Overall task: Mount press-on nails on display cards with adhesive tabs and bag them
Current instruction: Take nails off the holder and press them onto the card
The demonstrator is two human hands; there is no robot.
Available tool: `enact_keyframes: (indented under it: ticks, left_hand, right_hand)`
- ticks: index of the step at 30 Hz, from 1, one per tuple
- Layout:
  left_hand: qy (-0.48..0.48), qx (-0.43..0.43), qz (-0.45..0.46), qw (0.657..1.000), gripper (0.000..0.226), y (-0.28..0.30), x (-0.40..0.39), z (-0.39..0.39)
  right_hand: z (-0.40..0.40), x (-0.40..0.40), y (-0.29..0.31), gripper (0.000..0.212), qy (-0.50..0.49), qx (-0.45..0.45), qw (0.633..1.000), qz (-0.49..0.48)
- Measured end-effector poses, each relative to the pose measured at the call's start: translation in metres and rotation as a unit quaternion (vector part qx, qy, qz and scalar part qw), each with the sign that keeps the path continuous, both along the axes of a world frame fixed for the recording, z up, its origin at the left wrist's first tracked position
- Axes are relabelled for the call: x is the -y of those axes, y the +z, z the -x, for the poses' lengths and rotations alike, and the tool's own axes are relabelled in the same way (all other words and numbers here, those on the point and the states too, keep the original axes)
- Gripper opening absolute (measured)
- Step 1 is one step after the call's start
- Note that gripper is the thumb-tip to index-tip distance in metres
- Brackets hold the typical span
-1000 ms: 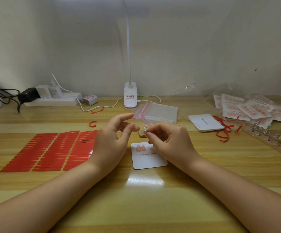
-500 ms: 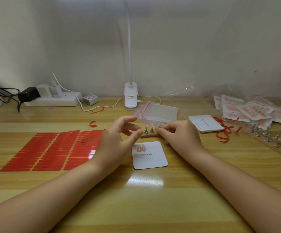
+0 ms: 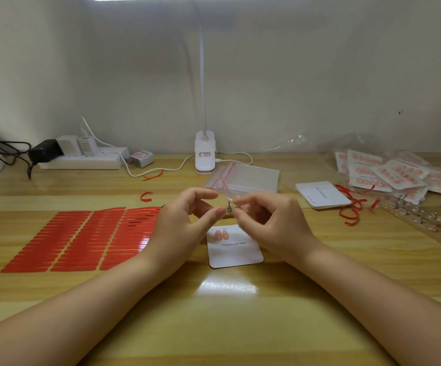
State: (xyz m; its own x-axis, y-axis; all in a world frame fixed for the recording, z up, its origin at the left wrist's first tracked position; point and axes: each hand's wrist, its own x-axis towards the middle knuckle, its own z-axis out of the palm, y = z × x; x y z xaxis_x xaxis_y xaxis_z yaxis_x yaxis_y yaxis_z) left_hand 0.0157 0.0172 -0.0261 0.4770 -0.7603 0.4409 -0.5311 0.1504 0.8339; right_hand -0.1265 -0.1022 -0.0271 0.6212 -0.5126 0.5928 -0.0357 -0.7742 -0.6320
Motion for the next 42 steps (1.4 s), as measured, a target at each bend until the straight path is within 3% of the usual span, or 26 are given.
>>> enact_keyframes:
  ticks: [3, 7, 11, 15, 19, 24, 27, 42]
  left_hand:
    - [-0.005, 0.014, -0.008, 1.000, 0.034, -0.0012, -0.0005, -0.0005]
    - [-0.004, 0.027, -0.020, 0.999, 0.041, -0.0028, -0.0005, -0.0003]
    - [-0.012, 0.032, -0.020, 0.999, 0.040, -0.0023, -0.0016, 0.0004]
    - [-0.017, 0.028, -0.019, 0.999, 0.046, -0.0013, -0.0020, 0.0015]
    - [-0.021, 0.017, -0.016, 1.000, 0.048, 0.0001, -0.0020, 0.0024]
    - [-0.022, 0.050, 0.046, 0.997, 0.029, 0.0025, -0.0037, 0.0029]
    - [-0.018, 0.084, 0.079, 0.993, 0.030, 0.0018, -0.0039, 0.0039]
    - [-0.017, 0.104, 0.079, 0.991, 0.041, -0.0003, -0.0034, 0.0012]
  right_hand:
    - [-0.0027, -0.0076, -0.0022, 0.019, 0.071, -0.023, 0.997, 0.024]
    - [-0.0024, -0.0050, -0.0035, 0.008, 0.081, -0.033, 0.996, 0.026]
    - [-0.0038, -0.0038, -0.0052, 0.008, 0.105, -0.025, 0.993, -0.049]
    - [-0.0040, -0.0051, -0.0043, 0.028, 0.126, -0.018, 0.990, -0.054]
    - [-0.0030, -0.0029, -0.0027, 0.018, 0.123, -0.024, 0.991, -0.052]
    - [-0.0028, -0.0041, 0.0012, 0.023, 0.116, 0.020, 0.979, -0.165]
    - [-0.0023, -0.0045, 0.0025, 0.021, 0.120, 0.029, 0.974, -0.191]
    - [-0.0033, -0.0073, -0.0030, 0.023, 0.074, 0.020, 0.986, -0.151]
